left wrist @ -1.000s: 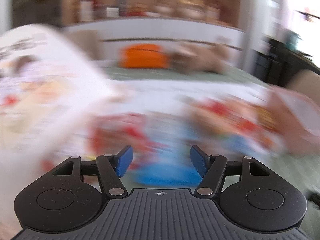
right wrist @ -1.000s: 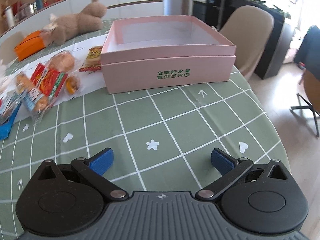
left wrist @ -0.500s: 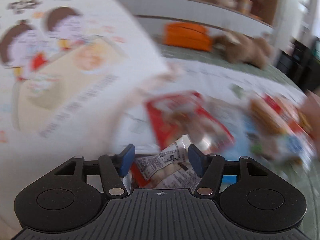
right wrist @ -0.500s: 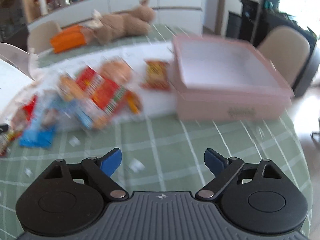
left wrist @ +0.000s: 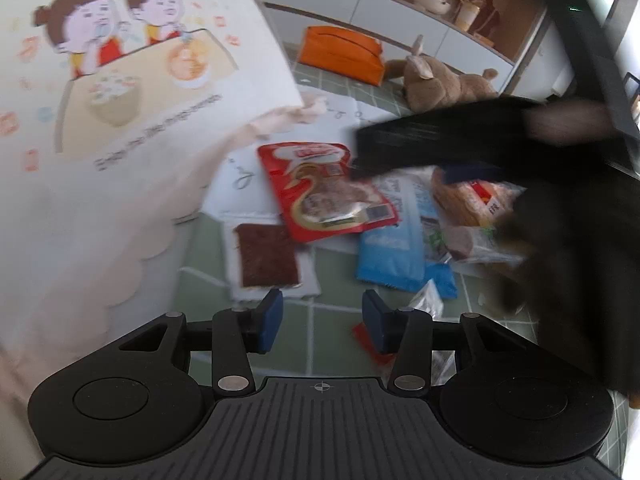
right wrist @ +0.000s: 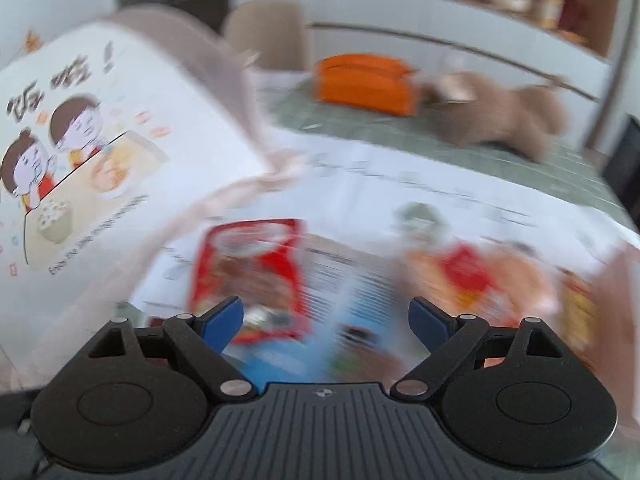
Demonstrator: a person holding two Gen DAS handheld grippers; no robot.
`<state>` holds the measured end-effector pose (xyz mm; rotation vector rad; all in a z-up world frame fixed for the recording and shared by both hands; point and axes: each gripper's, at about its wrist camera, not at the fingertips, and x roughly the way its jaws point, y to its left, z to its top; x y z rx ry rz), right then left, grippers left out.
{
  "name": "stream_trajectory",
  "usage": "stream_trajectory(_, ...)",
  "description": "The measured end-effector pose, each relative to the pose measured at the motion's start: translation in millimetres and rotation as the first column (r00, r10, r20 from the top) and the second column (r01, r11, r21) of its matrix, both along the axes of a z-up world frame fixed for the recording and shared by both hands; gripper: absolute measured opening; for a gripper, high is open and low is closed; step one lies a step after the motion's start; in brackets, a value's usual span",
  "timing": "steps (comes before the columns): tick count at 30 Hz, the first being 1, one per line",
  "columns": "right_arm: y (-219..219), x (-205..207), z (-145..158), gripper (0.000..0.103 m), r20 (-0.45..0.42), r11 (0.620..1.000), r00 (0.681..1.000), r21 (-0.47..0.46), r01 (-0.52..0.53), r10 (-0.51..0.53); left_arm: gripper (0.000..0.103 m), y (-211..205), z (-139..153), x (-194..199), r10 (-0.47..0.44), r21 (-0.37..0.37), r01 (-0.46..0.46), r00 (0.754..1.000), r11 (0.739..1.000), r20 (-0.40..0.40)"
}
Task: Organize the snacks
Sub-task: 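Grasp the brown square snack packet with the left tool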
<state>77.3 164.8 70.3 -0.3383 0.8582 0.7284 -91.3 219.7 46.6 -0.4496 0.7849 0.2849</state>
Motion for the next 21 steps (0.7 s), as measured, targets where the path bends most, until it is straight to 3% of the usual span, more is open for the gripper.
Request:
stream_trajectory(5, 60, 11, -34, 0.09, -0.032, 0.996, 0.998, -0.068, -0.063, 0.061, 0.048, 1, 0, -15, 0.01, 0.028, -0.01, 1.0, 1.0, -0.018)
stream_trajectory(6, 68, 7, -39, 0.09, 0.008, 0.991, 0.997, -0.108, -0.079, 0.08, 0.048, 3, 0, -17, 0.016, 0.033, -0.015, 1.0, 0.999, -0.021)
stream_trajectory(7, 69, 1, -41, 0.087, 0.046, 0.986, 0.993, -0.135, -0.101, 0.108, 0.048, 5, -1, -17, 0.026, 0.039, -0.025, 0.999, 0.999, -0.021)
stream_trajectory(8, 67, -3, -39, 0.077, 0.044, 0.982, 0.99, -0.139, -0.129, 0.136, 0.048, 7, 0, -17, 0.041, 0.042, -0.04, 0.999, 0.998, -0.017)
stream_trajectory(11, 44, -9, -26, 0.052, 0.023, 0.982, 0.991, -0.139, -0.125, 0.129, 0.049, 19, 0, -7, 0.085, 0.045, -0.086, 0.996, 0.995, 0.007)
stream_trajectory(15, -1, -9, -17, 0.023, -0.007, 0.982, 0.996, -0.168, -0.084, 0.084, 0.049, 23, -5, 25, 0.137, 0.163, -0.134, 0.991, 0.977, -0.009)
stream_trajectory(18, -43, -6, -19, 0.02, -0.002, 0.982, 1.0, -0.187, -0.009, 0.009, 0.049, 25, -15, 44, 0.124, 0.173, -0.114, 0.991, 0.978, -0.047)
stream_trajectory(21, -81, -5, -14, 0.02, 0.0, 0.986, 0.999, -0.161, 0.043, -0.043, 0.052, 17, -17, 49, 0.087, 0.204, -0.078, 0.996, 0.976, -0.036)
